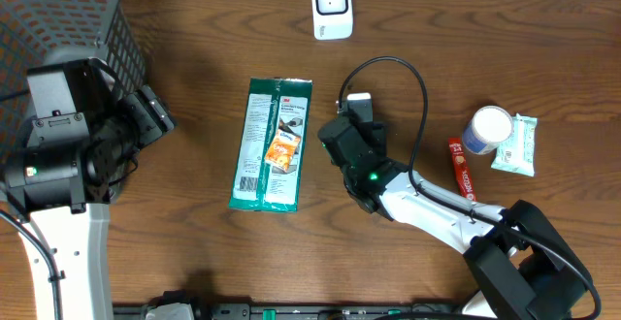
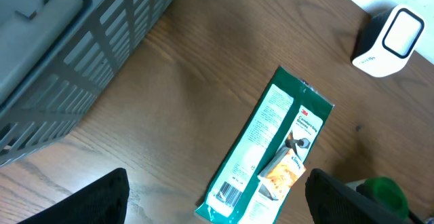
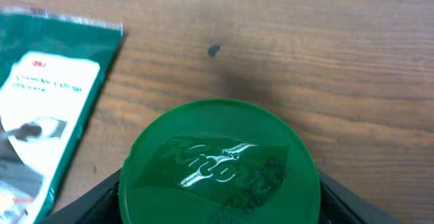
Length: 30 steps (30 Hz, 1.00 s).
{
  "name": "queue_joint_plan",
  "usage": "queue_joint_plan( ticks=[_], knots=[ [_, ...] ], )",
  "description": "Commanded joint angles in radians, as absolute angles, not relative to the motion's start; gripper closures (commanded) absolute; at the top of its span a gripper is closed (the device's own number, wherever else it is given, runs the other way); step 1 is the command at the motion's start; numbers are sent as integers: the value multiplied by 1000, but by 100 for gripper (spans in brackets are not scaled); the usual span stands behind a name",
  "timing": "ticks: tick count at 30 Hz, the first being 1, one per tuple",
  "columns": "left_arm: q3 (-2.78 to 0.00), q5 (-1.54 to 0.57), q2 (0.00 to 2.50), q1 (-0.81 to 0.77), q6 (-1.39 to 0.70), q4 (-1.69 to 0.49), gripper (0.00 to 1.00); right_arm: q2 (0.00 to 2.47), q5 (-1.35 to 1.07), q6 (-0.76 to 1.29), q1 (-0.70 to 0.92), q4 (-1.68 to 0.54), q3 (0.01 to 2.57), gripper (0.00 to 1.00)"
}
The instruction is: Scan the item barcode
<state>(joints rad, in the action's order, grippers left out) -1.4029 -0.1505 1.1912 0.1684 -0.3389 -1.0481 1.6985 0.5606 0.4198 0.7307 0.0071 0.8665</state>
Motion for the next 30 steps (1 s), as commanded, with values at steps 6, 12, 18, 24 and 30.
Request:
queue_joint_plan(
  ticks=[6, 12, 18, 24, 30],
  knots=[
    [-1404, -144, 1195, 174, -326, -1051, 19, 1681, 466, 395, 734, -50, 868, 11],
    [-1404, -144, 1195, 174, -326, -1051, 19, 1633, 487, 382, 726, -62, 871, 1],
    [-1404, -144, 1195, 174, -326, -1051, 19, 1481, 364, 274, 671, -223, 972, 1],
    [-1404, -144, 1195, 174, -326, -1051, 19, 1412, 225, 271, 591, -531, 1196, 1],
    [-1404, -144, 1195, 174, -326, -1051, 19, 1412, 173, 237, 556, -657, 1258, 1]
  ],
)
